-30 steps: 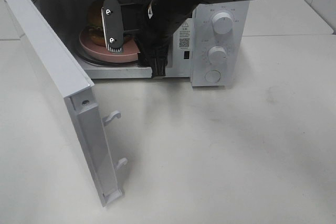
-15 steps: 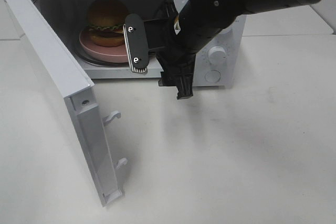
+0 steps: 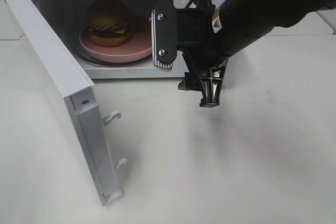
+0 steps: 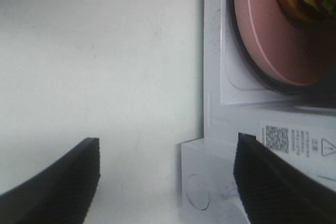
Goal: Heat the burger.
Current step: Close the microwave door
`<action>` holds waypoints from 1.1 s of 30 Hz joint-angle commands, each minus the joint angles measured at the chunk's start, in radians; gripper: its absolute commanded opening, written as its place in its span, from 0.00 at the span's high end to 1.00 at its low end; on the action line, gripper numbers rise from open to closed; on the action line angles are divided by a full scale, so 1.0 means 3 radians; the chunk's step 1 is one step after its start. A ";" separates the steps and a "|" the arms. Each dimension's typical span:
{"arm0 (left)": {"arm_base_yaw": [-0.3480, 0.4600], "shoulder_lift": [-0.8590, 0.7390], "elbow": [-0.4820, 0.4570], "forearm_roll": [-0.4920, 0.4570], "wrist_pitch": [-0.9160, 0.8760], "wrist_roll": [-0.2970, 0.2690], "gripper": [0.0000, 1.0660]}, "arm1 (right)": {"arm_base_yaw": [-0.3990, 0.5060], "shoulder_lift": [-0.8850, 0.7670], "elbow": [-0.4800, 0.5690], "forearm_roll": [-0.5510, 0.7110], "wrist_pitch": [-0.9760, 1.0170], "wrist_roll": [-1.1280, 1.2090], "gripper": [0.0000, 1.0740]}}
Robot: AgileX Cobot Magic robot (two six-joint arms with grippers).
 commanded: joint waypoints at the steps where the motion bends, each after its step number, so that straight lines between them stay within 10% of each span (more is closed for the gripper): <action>1: -0.0013 -0.0053 0.0003 -0.0020 -0.0047 0.0010 0.19 | 0.0003 -0.0273 0.0213 -0.0037 0.0007 0.0307 0.34; 14: -0.0013 -0.0053 0.0003 -0.0020 -0.0047 0.0010 0.19 | 0.0003 -0.0880 0.0777 -0.0033 0.0260 0.1737 0.34; 33: -0.0013 -0.0053 0.0003 -0.0020 -0.0047 0.0010 0.19 | 0.0003 -0.1397 0.0833 -0.0010 0.2290 0.3037 0.34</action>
